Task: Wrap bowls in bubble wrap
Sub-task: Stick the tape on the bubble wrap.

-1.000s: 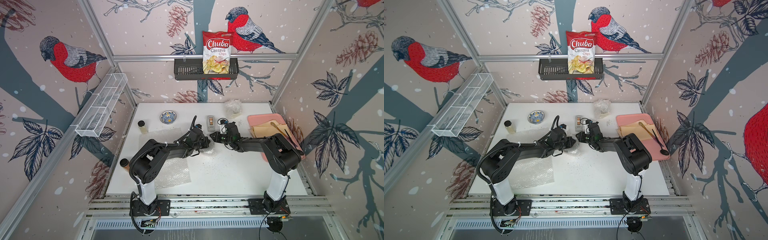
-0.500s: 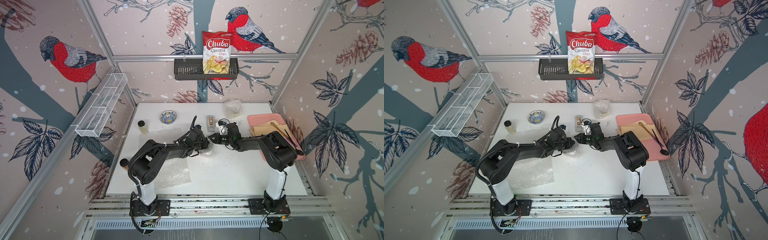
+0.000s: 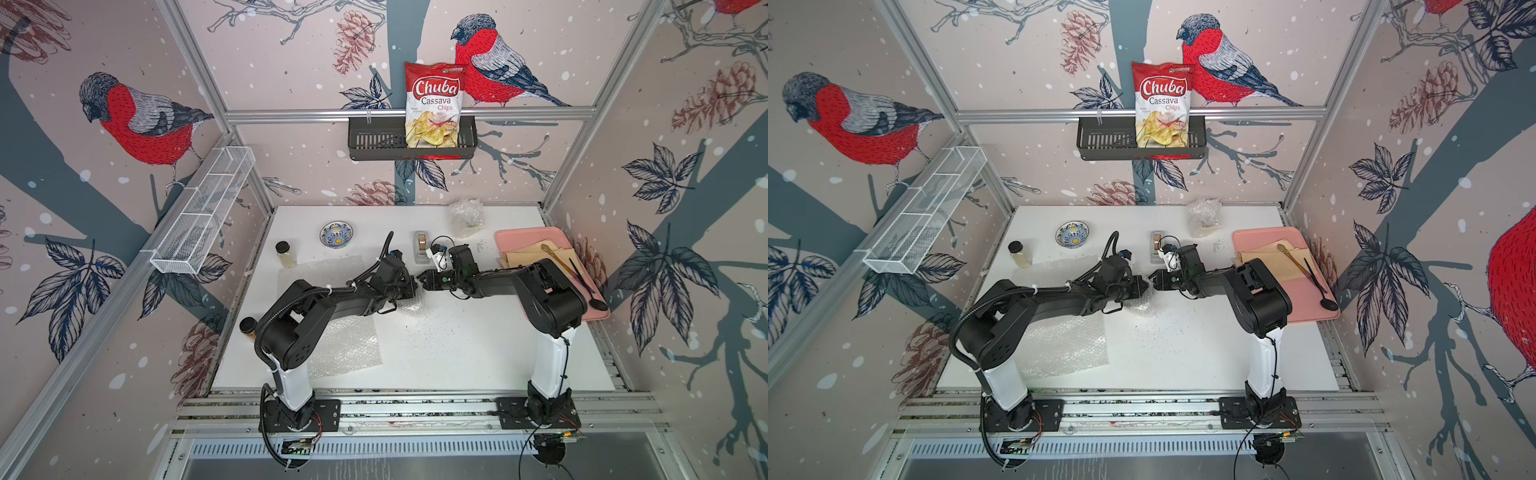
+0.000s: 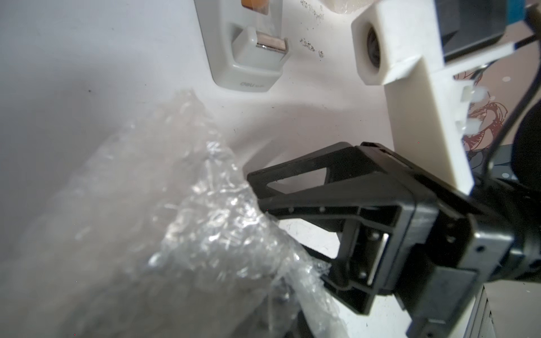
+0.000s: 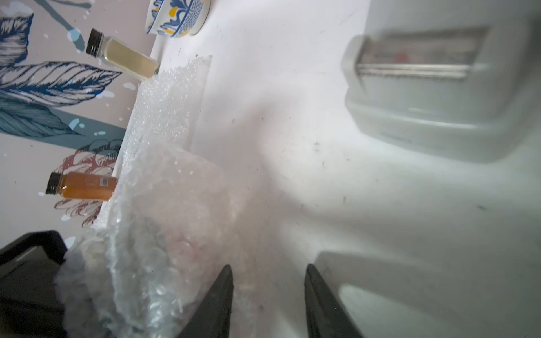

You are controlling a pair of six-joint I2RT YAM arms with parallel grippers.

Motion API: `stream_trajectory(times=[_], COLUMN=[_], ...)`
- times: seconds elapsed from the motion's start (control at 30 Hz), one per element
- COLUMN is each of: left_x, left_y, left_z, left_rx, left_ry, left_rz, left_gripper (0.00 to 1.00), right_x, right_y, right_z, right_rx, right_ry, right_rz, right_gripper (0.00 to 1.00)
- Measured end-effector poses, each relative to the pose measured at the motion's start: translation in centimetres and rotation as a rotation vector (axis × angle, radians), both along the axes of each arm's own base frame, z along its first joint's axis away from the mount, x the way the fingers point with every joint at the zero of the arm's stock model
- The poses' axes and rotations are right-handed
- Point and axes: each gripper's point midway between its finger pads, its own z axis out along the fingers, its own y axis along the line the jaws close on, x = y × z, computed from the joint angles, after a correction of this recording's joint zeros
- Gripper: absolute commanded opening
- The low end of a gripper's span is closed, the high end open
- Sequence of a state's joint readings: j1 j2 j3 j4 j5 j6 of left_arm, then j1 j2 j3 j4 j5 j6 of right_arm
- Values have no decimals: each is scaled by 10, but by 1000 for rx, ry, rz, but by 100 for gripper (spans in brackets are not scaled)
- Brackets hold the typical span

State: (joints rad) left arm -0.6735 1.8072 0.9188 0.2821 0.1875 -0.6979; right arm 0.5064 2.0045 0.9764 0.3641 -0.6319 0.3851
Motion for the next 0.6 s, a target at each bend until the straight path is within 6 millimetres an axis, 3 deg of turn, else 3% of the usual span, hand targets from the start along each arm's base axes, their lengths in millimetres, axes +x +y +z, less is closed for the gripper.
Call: stream_trajectory(times=[0.3, 0.6], left_x=[0, 0], left_y=[0, 1], left_z=[0, 0], left_rx=[0, 2], left_ry=[-1, -5], left_rz=[1, 6], left_gripper=[11, 11], right_x=[-13, -43], right_y=[-2, -15], right_z=[-3, -1], right_rx=[19, 46], right_ry=[12, 77], right_rz=[38, 56], right_gripper=[31, 33])
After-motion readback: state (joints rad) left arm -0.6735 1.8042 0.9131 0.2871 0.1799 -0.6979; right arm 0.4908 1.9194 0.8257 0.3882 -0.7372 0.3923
